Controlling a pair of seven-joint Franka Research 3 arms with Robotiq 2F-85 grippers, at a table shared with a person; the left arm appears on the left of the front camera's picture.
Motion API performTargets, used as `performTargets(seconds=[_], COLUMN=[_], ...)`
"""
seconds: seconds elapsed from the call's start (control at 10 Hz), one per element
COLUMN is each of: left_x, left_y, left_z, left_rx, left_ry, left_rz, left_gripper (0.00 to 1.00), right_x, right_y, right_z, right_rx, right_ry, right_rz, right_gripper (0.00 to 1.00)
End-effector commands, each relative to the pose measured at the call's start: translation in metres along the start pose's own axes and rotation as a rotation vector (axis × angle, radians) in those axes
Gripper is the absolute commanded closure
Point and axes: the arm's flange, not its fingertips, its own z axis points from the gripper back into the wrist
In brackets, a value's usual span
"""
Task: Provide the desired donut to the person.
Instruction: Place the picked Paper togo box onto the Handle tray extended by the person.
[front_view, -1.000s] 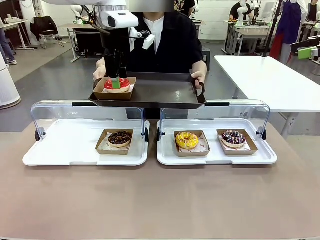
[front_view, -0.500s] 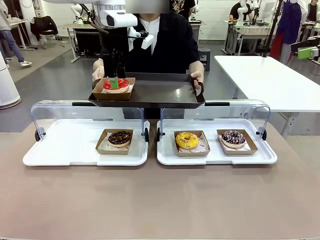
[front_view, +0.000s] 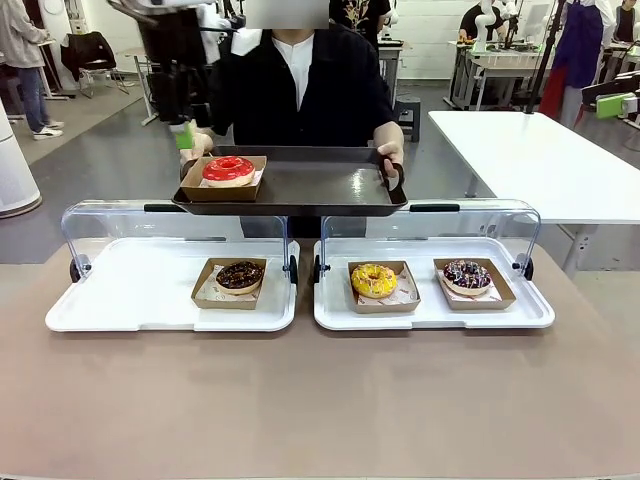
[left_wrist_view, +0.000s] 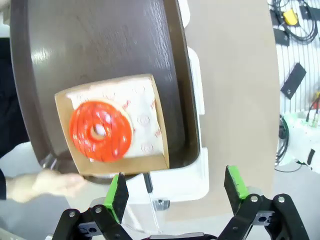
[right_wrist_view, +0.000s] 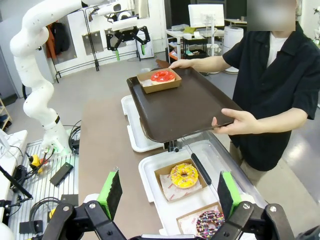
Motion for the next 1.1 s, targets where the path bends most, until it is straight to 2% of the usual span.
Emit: performTargets(seconds=[0.0, 0.5, 0.7, 1.0], left_x=[-0.026, -0.076, -0.076, -0.076], left_y=[-0.031, -0.052, -0.050, -0.045], left_z=[-0.014, -0.023, -0.031, -0.021], left_rx=[0.025, 0.032, 0.012, 0.011], left_ry=[-0.004, -0.001, 0.038, 0.024], left_rz=[0.000, 0.086, 0.087, 0.100], left_gripper=[0.00, 0.00, 0.00, 0.00], right_x=[0.001, 0.001, 0.001, 0.001], right_y=[-0.001, -0.001, -0.001, -0.001], right_z=[-0.001, -0.001, -0.001, -0.001], right_rx=[0.003, 0.003, 0.003, 0.003], right_ry=[-0.019, -0.019, -0.019, -0.019], right_rz=[0.003, 0.003, 0.003, 0.003], right_gripper=[0.00, 0.00, 0.00, 0.00])
